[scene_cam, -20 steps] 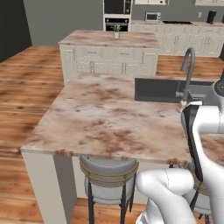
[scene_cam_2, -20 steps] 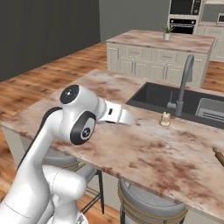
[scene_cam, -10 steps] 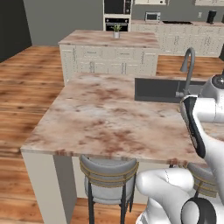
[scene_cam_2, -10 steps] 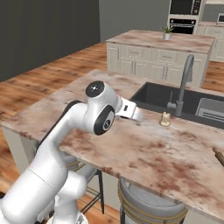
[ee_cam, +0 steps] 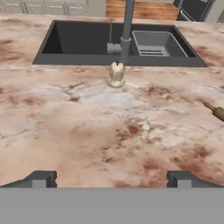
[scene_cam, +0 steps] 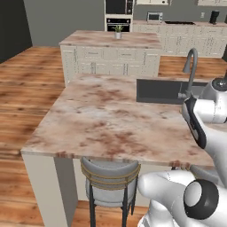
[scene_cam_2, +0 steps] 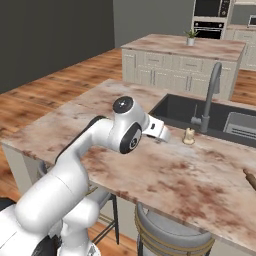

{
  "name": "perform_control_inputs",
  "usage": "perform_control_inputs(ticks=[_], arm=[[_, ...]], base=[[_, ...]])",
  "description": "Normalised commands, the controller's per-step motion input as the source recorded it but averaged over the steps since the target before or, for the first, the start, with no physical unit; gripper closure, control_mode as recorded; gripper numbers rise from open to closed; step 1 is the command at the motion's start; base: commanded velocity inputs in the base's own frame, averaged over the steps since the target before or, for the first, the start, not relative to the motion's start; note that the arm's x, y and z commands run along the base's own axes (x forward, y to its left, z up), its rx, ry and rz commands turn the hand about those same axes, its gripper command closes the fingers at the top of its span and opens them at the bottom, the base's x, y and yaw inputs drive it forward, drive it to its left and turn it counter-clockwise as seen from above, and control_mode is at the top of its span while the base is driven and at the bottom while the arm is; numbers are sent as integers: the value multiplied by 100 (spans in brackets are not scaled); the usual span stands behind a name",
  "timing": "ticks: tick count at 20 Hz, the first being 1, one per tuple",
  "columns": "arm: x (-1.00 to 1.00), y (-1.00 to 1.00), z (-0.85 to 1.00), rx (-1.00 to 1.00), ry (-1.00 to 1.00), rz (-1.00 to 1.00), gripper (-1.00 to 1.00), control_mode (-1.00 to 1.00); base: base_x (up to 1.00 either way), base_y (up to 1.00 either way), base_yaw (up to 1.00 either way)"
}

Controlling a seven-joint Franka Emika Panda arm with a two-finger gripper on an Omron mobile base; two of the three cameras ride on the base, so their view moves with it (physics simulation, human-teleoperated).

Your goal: Pick the candle and candle from the dining table and place them in the open cabinet. Close the cabinet after placing the objects.

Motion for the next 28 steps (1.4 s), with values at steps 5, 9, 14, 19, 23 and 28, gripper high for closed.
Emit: perform_control_inputs(ticks=[5, 9, 14, 19, 23, 28], arm=[[0, -6, -4, 3, -8, 0, -100, -100], [0, -9, -17, 3, -19, 0, -100, -100], [1, -6, -30, 1, -19, 0, -100, -100], [15, -3, -13, 0, -11, -1, -100, -100], [17, -4, -1, 2, -2, -3, -100, -100], [9, -11, 0, 3, 0, -7, -100, -100]], base=[[0, 0, 0], [0, 0, 0], [0, 0, 0], [0, 0, 0], [0, 0, 0], [0, 0, 0]])
